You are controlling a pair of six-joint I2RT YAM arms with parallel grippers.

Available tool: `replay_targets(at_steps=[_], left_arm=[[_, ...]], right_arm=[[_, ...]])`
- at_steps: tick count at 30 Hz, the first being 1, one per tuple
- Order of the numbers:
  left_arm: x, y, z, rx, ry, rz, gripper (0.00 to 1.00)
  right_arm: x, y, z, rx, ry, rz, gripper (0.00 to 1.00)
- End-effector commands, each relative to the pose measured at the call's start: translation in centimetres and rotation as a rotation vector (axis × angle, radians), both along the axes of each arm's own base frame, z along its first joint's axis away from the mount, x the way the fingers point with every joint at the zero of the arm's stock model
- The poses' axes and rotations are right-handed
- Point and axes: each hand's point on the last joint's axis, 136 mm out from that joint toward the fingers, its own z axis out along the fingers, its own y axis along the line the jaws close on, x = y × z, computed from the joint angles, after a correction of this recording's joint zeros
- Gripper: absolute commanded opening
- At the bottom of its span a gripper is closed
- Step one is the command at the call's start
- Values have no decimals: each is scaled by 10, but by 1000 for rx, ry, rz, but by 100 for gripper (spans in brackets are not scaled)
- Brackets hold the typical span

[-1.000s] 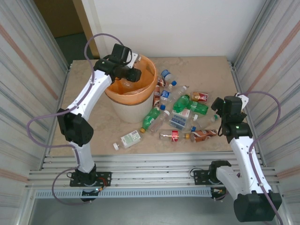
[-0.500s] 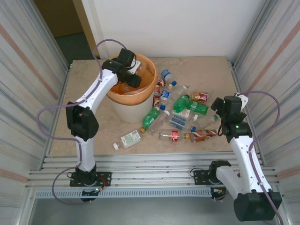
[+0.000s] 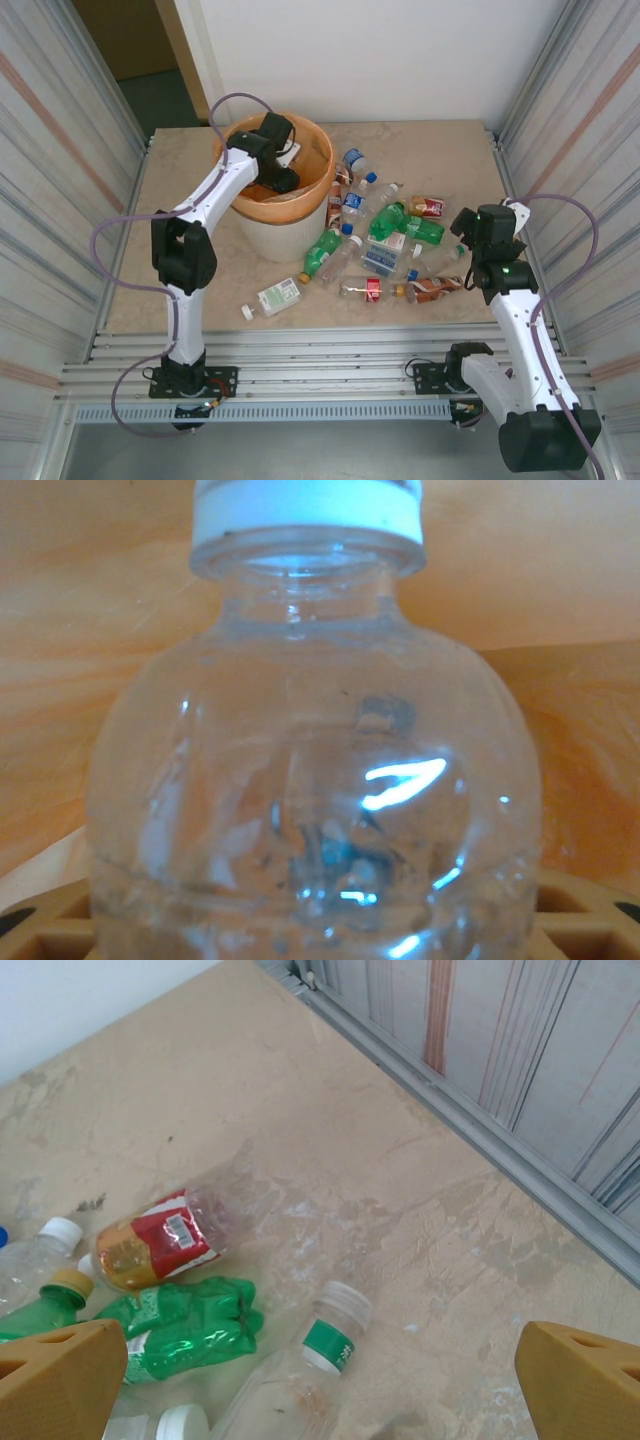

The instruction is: Put the plastic bottles in the bin

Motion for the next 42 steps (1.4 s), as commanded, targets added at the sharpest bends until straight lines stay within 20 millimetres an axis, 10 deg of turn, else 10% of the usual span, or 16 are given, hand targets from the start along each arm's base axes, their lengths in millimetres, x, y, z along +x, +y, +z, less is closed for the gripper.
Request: replay_targets(at_steps=[1, 13, 31, 42], left_arm=[[5, 3, 6, 27, -22, 6, 67], [7, 9, 46, 12, -113, 35, 87], [-28, 14, 217, -241, -504, 21, 85], [-81, 37, 282, -392, -771, 31, 90]], right_arm=[[-2, -3, 3, -8, -4, -25, 98], [2, -1, 6, -2, -8, -14, 98], [10, 4, 6, 15, -1, 13, 98], [13, 6, 2, 17, 23, 21, 98]])
